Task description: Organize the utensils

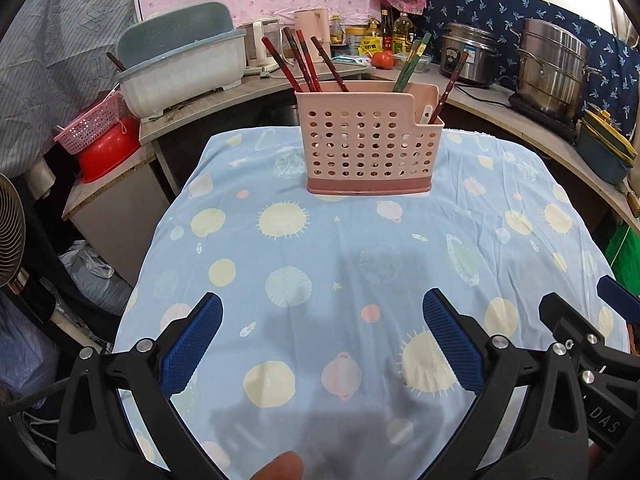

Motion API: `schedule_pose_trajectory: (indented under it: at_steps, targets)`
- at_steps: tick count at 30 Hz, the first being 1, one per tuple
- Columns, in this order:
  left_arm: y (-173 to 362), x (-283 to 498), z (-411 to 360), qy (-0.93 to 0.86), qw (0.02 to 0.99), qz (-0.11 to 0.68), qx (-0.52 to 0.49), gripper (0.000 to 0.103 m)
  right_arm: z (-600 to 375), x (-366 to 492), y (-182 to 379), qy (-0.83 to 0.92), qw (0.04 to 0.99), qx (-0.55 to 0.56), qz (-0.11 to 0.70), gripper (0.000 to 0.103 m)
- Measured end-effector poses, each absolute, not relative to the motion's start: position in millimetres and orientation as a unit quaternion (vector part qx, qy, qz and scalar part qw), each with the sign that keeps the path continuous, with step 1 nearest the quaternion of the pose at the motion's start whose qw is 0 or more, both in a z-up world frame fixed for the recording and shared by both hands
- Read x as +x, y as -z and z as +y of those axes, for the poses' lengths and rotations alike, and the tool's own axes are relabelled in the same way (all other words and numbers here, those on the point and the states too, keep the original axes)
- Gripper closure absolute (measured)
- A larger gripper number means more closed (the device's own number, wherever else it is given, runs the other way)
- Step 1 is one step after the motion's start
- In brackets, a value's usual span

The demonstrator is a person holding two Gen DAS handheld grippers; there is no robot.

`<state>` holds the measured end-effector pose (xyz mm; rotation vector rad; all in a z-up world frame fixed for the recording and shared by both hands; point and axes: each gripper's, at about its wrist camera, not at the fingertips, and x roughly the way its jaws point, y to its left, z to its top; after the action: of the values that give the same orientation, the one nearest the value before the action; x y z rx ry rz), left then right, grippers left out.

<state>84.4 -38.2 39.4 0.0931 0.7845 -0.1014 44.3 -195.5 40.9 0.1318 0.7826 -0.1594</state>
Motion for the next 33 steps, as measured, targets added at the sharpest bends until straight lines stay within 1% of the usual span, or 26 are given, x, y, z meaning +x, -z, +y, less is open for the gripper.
schedule_pose_trajectory:
  at_steps: [33]
  targets:
    - [-37.3, 82.5, -33.3, 0.032, 0.927, 0.372, 0.037, 0.007, -189.0, 43.9, -35.7, 0.073, 0.917, 0.06, 0.387, 0.018]
